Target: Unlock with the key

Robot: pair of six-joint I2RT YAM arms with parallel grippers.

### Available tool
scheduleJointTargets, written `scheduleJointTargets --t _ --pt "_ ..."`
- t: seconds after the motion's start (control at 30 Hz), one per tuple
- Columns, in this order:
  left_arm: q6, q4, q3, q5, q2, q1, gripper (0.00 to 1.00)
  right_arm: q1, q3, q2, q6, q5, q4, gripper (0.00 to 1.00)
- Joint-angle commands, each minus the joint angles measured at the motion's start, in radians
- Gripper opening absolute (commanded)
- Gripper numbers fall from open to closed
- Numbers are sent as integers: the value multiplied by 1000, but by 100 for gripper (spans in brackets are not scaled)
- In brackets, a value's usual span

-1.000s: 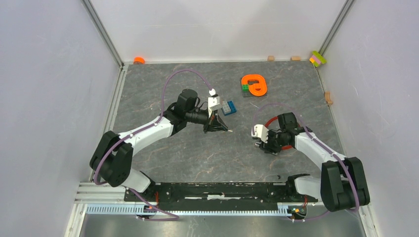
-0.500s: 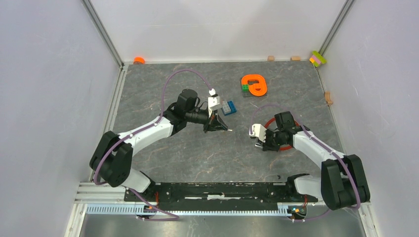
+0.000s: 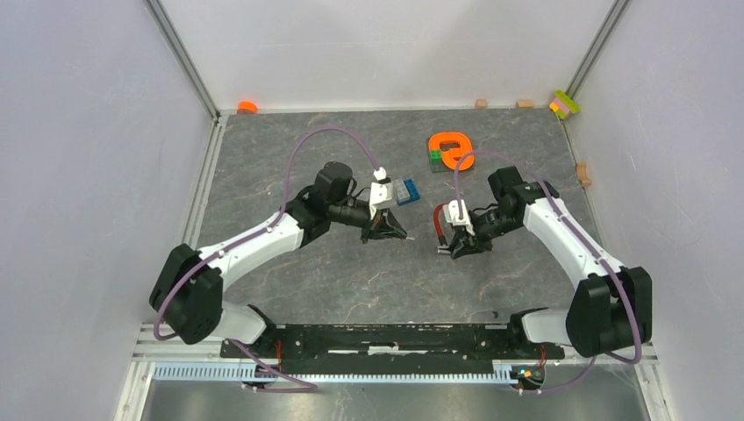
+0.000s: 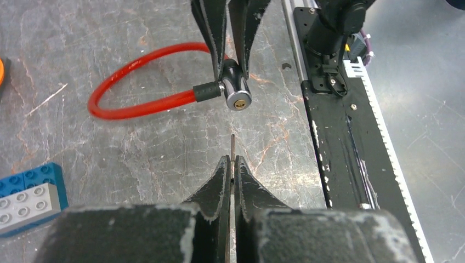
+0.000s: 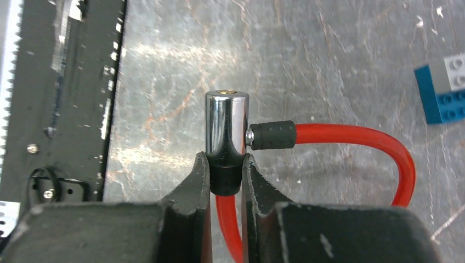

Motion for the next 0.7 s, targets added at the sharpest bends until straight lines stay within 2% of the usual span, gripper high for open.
scheduleJointTargets --t 0.0,0.27,0.67 --pt "136 -74 31 53 -71 -18 2 -1 103 37 -144 -154 -199 0" --pt "310 -273 96 -54 -150 -72 2 7 156 70 -116 -217 -196 0" --pt "338 -276 89 -132 -160 -106 2 8 150 53 20 -237 -88 0"
